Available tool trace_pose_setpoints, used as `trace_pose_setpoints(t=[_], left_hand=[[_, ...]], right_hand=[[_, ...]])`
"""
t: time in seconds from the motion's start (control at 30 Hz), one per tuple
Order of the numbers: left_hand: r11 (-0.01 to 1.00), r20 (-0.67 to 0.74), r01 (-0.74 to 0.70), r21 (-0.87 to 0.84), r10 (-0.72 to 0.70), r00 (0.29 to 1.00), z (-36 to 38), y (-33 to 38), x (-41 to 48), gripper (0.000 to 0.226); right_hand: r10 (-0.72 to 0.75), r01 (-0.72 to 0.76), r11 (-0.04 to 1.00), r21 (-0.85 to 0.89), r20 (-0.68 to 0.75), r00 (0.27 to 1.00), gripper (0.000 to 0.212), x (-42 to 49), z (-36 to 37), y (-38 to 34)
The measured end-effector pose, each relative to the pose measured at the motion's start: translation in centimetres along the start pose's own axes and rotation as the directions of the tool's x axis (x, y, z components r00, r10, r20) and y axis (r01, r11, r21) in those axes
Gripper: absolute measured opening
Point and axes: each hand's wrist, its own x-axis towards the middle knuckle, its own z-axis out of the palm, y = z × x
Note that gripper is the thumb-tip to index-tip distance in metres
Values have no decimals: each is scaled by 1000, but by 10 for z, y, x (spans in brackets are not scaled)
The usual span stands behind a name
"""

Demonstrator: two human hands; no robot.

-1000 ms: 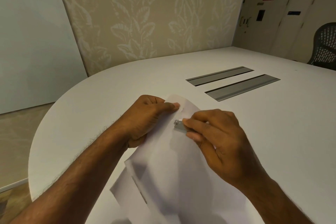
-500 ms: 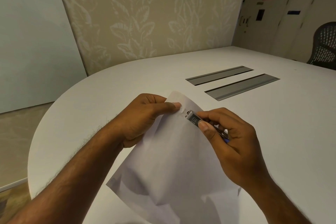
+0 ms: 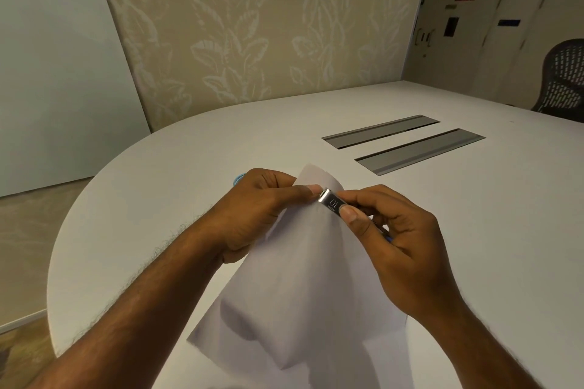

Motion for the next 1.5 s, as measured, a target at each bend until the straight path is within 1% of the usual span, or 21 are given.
trace_pose_setpoints(t=[0.17, 0.33, 0.5, 0.63, 0.77, 0.87, 0.97, 1.07, 1.23, 1.27, 1.33, 1.37, 1.43, 1.5], left_hand=[[1000, -12, 3, 3, -3, 1000, -2, 0, 0, 28], [1000, -17, 9, -6, -9, 1000, -5, -1, 0, 29], [1000, 7, -6, -10, 6, 1000, -3, -2, 0, 29], [1000, 20, -25, -14, 25, 999, -2, -3, 1, 30], [999, 29, -47, -21, 48, 998, -2, -5, 0, 30], [997, 39, -76, -12, 77, 996, -2, -6, 1, 28], [995, 47, -100, 1, 100, 994, -4, -8, 2, 38], [993, 52, -115, 18, 114, 992, -5, -9, 1, 43], [992, 46, -125, 18, 124, 991, -4, -11, 2, 29], [992, 48, -122, 17, 121, 991, -3, -12, 2, 26], [993, 54, -114, 16, 112, 992, -3, -13, 2, 25], [994, 56, -108, 12, 107, 993, -2, -14, 2, 24], [995, 59, -101, 5, 100, 993, -2, -14, 2, 25], [994, 61, -105, 14, 104, 993, -1, -15, 3, 26]], right_hand=[[15, -15, 1000, 13, 18, 1000, 24, 0, -2, 1], [34, -35, 999, 35, 32, 999, 20, -4, -4, 1], [77, -79, 996, 46, 25, 997, 19, -1, -3, 1], [98, -100, 994, 55, 28, 995, 25, 0, -3, 0], [107, -108, 993, 54, 31, 994, 26, 0, -5, 0], [111, -113, 992, 50, 37, 993, 19, 1, -5, -1], [138, -143, 985, 101, 55, 989, 14, 3, -6, -3], [191, -202, 961, 188, 74, 979, 16, 5, -8, -7], [328, -344, 887, 308, 104, 939, 16, 8, -9, -14], [347, -368, 874, 318, 121, 930, 18, 8, -10, -11], [370, -412, 844, 343, 184, 911, 35, 8, -12, -7], [399, -453, 820, 350, 216, 891, 43, 9, -13, -9], [471, -539, 754, 375, 263, 842, 36, 12, -16, -6], [530, -617, 677, 402, 316, 787, 40, 13, -18, -4]])
